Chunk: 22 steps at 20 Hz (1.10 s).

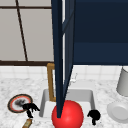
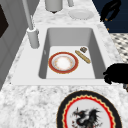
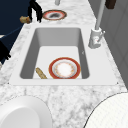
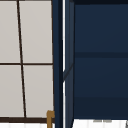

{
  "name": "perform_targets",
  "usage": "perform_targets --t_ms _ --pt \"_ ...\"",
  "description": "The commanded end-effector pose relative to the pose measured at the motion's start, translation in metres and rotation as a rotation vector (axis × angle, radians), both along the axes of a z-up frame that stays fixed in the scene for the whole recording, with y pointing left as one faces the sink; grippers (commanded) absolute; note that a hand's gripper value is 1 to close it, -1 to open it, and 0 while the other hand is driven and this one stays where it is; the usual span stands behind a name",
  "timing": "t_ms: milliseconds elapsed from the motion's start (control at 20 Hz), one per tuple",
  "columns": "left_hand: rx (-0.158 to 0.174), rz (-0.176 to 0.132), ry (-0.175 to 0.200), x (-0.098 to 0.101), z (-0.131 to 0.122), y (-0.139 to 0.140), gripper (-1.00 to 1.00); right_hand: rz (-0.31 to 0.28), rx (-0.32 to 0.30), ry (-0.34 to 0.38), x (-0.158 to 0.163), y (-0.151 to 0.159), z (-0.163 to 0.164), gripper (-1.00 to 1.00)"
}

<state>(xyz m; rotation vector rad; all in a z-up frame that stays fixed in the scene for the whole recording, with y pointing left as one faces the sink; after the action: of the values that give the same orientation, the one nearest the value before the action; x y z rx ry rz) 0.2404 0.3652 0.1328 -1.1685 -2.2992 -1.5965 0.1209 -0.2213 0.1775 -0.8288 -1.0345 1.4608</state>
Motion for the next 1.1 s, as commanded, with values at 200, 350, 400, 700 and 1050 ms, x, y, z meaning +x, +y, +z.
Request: perform_targets --t_ms 200,350,400,700,1050 --pt "0.021 0.000 0.048 -0.025 -0.002 0.035 -1.00 0.000 0.000 0.000 0.000 0.000 0.000 0.00" --pt "0.014 0.012 0.119 -0.018 0.005 0.045 -1.00 0.000 0.000 0.000 0.000 0.000 0.000 0.00" --pt "0.009 0.011 0.123 -0.017 0.005 0.047 -1.00 0.000 0.000 0.000 0.000 0.000 0.000 0.00" --pt "0.005 -0.006 0.165 -0.006 0.006 0.062 -1.00 0.000 0.000 0.000 0.000 0.000 0.000 0.00" --pt "0.007 -0.059 0.167 0.010 0.007 0.066 -1.00 0.000 0.000 0.000 0.000 0.000 0.000 0.00"
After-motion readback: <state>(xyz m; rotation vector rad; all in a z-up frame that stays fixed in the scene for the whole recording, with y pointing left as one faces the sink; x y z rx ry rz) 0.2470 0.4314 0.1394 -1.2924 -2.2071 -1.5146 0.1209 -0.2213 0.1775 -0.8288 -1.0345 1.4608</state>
